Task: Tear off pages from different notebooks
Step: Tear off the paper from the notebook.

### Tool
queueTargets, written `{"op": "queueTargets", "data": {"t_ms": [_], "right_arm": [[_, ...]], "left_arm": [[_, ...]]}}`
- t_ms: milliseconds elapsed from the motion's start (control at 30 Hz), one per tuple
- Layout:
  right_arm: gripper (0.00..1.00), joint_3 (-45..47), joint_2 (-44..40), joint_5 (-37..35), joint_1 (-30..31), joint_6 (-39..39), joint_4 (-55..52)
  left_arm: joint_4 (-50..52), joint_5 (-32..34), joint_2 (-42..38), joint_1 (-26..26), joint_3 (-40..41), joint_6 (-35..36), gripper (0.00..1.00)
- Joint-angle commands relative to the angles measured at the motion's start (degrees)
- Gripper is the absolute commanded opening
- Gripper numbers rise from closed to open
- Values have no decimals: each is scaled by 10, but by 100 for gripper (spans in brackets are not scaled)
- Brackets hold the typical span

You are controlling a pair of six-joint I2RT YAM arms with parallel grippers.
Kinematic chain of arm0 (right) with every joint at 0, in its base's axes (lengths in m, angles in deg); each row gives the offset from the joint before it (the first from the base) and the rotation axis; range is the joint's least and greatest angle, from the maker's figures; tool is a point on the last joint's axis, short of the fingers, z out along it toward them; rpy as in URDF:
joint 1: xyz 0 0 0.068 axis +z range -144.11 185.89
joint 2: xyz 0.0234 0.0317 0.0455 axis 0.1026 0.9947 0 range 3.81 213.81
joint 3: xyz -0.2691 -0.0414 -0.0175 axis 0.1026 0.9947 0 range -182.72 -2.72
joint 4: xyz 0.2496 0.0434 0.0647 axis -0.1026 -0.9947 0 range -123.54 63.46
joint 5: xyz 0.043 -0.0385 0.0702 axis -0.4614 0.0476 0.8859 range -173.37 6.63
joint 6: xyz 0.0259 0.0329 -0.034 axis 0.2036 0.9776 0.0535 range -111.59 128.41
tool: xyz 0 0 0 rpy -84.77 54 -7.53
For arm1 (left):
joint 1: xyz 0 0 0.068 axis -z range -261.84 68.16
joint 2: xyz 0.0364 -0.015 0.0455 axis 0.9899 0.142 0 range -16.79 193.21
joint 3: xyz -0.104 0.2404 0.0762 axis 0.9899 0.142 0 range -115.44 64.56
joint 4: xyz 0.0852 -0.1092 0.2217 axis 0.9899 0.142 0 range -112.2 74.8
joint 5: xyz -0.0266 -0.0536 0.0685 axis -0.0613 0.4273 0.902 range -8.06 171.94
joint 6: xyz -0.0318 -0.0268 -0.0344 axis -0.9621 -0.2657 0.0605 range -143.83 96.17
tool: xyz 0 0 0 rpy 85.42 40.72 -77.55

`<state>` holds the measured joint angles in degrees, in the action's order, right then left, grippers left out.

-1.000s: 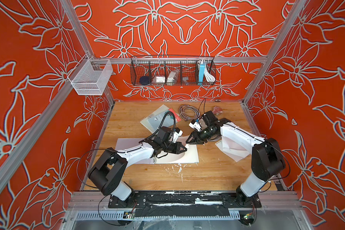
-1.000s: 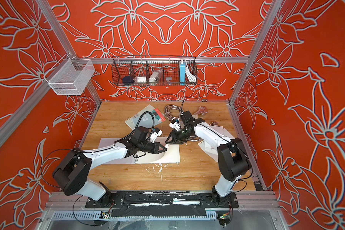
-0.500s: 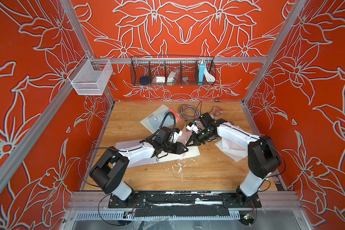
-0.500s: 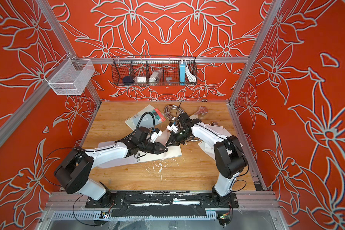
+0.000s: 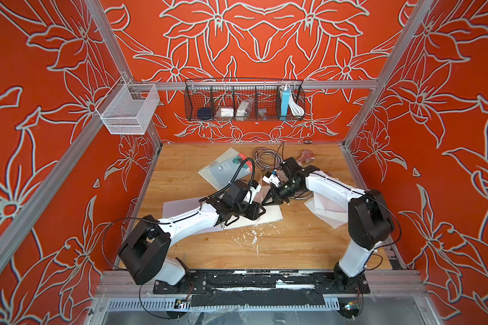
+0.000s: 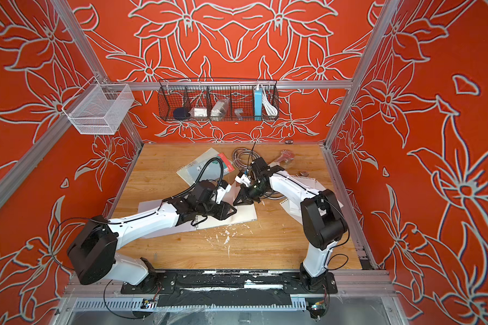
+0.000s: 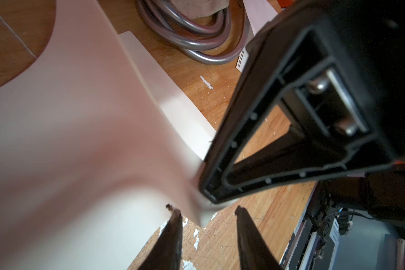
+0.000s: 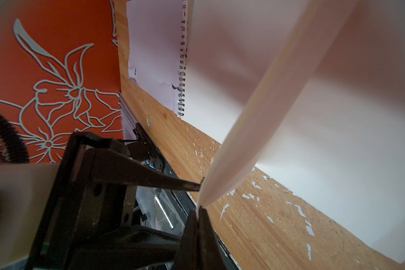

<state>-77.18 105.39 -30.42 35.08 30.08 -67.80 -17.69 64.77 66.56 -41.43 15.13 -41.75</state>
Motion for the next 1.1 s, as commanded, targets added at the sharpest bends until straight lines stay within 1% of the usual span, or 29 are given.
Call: {"op": "queueTargets", "data": {"t_ms": [0, 100, 200, 267, 367, 500, 533, 567, 633, 667, 700, 767, 867, 1067], "right_arm": [[0, -16, 7, 26, -3, 7, -12], [0, -14, 7, 36, -3, 13, -7], [0, -12, 5, 38, -3, 16, -4], [0, -10, 5, 43, -3, 18, -3], [0, -9, 3, 48, -3, 21, -1], [0, -10, 1, 46, -4, 21, -7], [3, -12, 2, 40, -4, 19, -11], [8, -13, 1, 36, -4, 17, -17], [24, -15, -4, 28, -5, 15, -19], [30, -14, -9, 25, -7, 13, -19], [35, -11, -17, 22, -10, 16, -11], [39, 0, -34, 18, -15, 24, 12], [40, 18, -53, 16, -27, 39, 38], [40, 35, -49, 27, -36, 56, 62]], "left_arm": [[22, 45, -2, 16, -10, 30, 35], [21, 67, 4, 20, -13, 31, 34], [17, 89, 9, 20, -16, 33, 28], [15, 101, 10, 21, -19, 36, 19], [12, 107, 15, 20, -26, 40, 0], [3, 93, 7, 21, -22, 40, 0], [5, 90, 3, 20, -22, 39, 0], [7, 88, -3, 20, -19, 38, 0], [11, 84, -13, 20, -13, 35, 0], [13, 78, -17, 19, -9, 33, 0], [14, 70, -21, 18, -6, 30, 0], [12, 52, -26, 15, 5, 23, 0], [1, 29, -30, 9, 20, 11, 0], [-6, 23, -17, 5, 22, -3, 0]]}}
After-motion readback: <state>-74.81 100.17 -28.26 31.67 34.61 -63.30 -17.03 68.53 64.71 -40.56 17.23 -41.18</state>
